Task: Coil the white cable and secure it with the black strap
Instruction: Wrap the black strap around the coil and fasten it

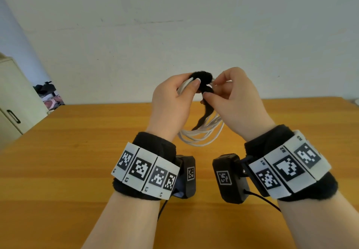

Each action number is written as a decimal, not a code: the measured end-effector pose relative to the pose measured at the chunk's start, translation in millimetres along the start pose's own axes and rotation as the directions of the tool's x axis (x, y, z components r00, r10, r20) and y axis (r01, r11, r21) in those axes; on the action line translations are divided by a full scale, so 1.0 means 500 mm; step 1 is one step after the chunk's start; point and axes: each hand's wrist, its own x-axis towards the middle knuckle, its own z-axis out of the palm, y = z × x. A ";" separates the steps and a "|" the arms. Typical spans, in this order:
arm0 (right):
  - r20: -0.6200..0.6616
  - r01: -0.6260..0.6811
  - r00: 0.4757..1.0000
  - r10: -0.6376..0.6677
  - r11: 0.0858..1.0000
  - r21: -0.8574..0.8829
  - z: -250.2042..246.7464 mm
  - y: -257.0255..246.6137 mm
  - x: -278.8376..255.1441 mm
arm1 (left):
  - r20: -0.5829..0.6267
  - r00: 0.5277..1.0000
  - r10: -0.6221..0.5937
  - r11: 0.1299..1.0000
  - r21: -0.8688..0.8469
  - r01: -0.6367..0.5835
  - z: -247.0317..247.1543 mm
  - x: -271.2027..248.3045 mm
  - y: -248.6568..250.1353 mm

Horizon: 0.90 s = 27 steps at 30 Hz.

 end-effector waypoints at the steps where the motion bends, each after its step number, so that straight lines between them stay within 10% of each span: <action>1: 0.007 -0.017 1.000 0.017 0.999 0.049 0.000 -0.003 0.001 | 0.017 1.000 0.000 1.000 -0.001 0.000 0.001 0.000 0.000; 14: -0.001 0.168 0.983 -0.185 0.892 -0.419 0.007 0.008 -0.004 | -0.024 0.999 0.040 0.992 0.122 -0.037 0.005 -0.001 -0.011; 27: -0.230 0.277 0.905 -0.359 0.905 -0.321 -0.046 0.013 0.014 | 0.174 0.983 0.064 0.987 0.136 -0.088 -0.002 -0.005 0.019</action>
